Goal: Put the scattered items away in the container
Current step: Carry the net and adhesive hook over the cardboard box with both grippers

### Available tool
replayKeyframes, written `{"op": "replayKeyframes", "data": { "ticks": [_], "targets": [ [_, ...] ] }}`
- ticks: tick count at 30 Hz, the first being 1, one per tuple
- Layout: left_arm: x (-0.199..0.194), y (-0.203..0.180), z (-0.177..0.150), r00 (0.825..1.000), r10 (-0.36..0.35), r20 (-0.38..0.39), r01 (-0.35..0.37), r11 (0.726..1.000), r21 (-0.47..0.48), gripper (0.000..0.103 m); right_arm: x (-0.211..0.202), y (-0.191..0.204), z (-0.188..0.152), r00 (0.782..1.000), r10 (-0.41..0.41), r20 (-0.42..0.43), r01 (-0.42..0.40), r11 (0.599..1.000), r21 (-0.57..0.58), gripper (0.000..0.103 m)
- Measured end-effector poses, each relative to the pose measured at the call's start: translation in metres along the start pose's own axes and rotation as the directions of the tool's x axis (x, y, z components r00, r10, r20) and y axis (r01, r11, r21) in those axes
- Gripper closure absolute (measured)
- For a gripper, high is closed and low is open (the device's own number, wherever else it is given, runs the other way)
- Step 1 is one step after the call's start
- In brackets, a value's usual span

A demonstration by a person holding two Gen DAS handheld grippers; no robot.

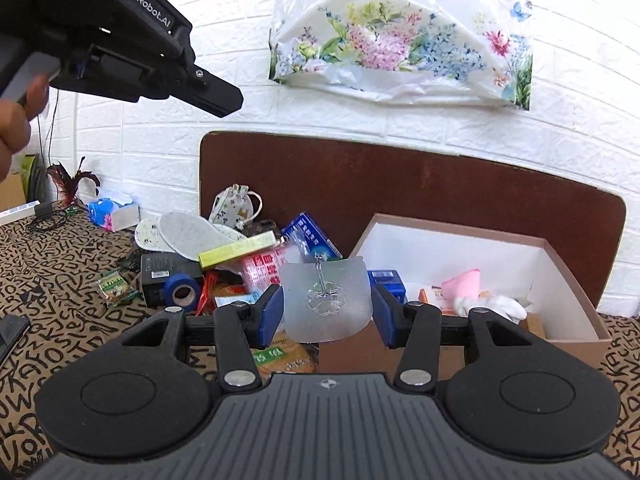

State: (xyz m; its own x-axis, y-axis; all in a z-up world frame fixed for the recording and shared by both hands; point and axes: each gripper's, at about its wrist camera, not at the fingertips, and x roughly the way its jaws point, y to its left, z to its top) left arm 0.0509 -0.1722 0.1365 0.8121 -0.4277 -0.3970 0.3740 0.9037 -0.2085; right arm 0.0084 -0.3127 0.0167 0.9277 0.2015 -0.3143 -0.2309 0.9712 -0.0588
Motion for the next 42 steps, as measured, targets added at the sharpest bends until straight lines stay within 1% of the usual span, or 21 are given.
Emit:
{"op": "replayKeyframes", "data": {
  "ticks": [1,2,3,4,6,7,10,12,15,17,18,19,21,25,26,27,28,29,32,34,42],
  "targets": [
    [0.003,0.002,-0.005,0.999,-0.001,-0.033,0.001,1.0,0.01,0.103,0.001,0.0,-0.003,1.0,0.002,-0.011,-0.002,1.0,0.003,0.05],
    [0.007,0.004,-0.013,0.997,-0.003,-0.072,0.004,1.0,0.017,0.098,0.002,0.0,-0.007,1.0,0.005,-0.024,-0.005,1.0,0.007,0.049],
    [0.012,0.009,-0.023,0.994,0.0,-0.111,0.001,1.0,0.008,0.08,0.004,0.0,-0.011,0.999,0.007,-0.041,-0.007,1.0,0.012,0.049],
    [0.016,0.014,-0.036,0.988,0.003,-0.155,-0.002,1.0,0.001,0.077,0.006,0.0,-0.016,0.998,0.01,-0.059,-0.009,1.0,0.018,0.049],
    [0.026,0.023,-0.063,0.967,-0.009,-0.255,0.009,1.0,-0.002,0.048,0.009,0.0,-0.025,0.996,0.014,-0.093,-0.012,1.0,0.025,0.049],
    [0.031,0.029,-0.079,0.955,-0.007,-0.296,0.003,1.0,-0.017,0.043,0.009,0.0,-0.029,0.994,0.014,-0.108,-0.011,1.0,0.027,0.049],
    [0.049,0.036,-0.122,0.915,0.052,-0.4,-0.052,0.999,0.01,0.041,0.011,0.0,-0.038,0.989,0.011,-0.145,-0.006,0.999,0.036,0.049],
    [0.061,0.042,-0.145,0.893,0.087,-0.442,-0.087,0.996,0.02,0.044,0.01,0.0,-0.042,0.988,0.008,-0.154,-0.001,0.999,0.043,0.049],
    [0.082,0.052,-0.168,0.852,0.077,-0.518,-0.101,0.995,-0.017,0.048,0.01,-0.001,-0.043,0.987,0.002,-0.162,0.006,0.999,0.049,0.049],
    [0.092,0.056,-0.178,0.835,0.09,-0.542,-0.124,0.992,-0.026,0.049,0.009,-0.001,-0.044,0.987,-0.002,-0.163,0.01,0.999,0.048,0.049],
    [0.096,0.058,-0.182,0.828,0.099,-0.552,-0.137,0.99,-0.027,0.055,0.009,-0.001,-0.044,0.986,-0.003,-0.164,0.011,0.999,0.049,0.049],
    [0.098,0.06,-0.185,0.826,0.104,-0.553,-0.143,0.989,-0.027,0.058,0.009,-0.002,-0.044,0.986,-0.004,-0.165,0.012,0.999,0.05,0.049],
    [0.097,0.058,-0.184,0.829,0.122,-0.546,-0.149,0.989,-0.004,0.101,0.01,-0.002,-0.045,0.986,-0.005,-0.169,0.014,0.998,0.055,0.049],
    [0.1,0.059,-0.185,0.823,0.111,-0.557,-0.152,0.988,-0.029,0.101,0.013,-0.001,-0.047,0.985,0.002,-0.172,0.008,0.998,0.061,0.049],
    [0.101,0.058,-0.185,0.822,0.114,-0.558,-0.154,0.988,-0.024,0.091,0.013,-0.001,-0.047,0.985,0.005,-0.171,0.006,0.998,0.061,0.049],
    [0.102,0.057,-0.185,0.823,0.112,-0.557,-0.152,0.988,-0.026,0.087,0.013,0.0,-0.047,0.985,0.006,-0.172,0.004,0.998,0.061,0.049],
    [0.103,0.055,-0.185,0.823,0.111,-0.557,-0.149,0.988,-0.024,0.089,0.013,-0.001,-0.047,0.985,0.008,-0.172,0.003,0.998,0.06,0.049],
    [0.103,0.053,-0.185,0.822,0.116,-0.557,-0.15,0.989,-0.014,0.103,0.013,-0.001,-0.047,0.985,0.008,-0.171,0.002,0.998,0.059,0.049],
    [0.1,0.051,-0.181,0.824,0.079,-0.562,-0.122,0.992,-0.039,0.103,0.011,-0.001,-0.046,0.986,0.006,-0.165,0.003,0.998,0.058,0.049],
    [0.094,0.049,-0.175,0.834,0.06,-0.548,-0.105,0.993,-0.052,0.103,0.009,-0.001,-0.043,0.988,0.002,-0.155,0.006,0.999,0.052,0.049],
    [0.067,0.037,-0.124,0.901,0.024,-0.432,-0.052,0.997,-0.053,0.103,0.004,-0.005,-0.03,0.994,-0.015,-0.108,0.018,0.999,0.033,0.049]
  ]
}}
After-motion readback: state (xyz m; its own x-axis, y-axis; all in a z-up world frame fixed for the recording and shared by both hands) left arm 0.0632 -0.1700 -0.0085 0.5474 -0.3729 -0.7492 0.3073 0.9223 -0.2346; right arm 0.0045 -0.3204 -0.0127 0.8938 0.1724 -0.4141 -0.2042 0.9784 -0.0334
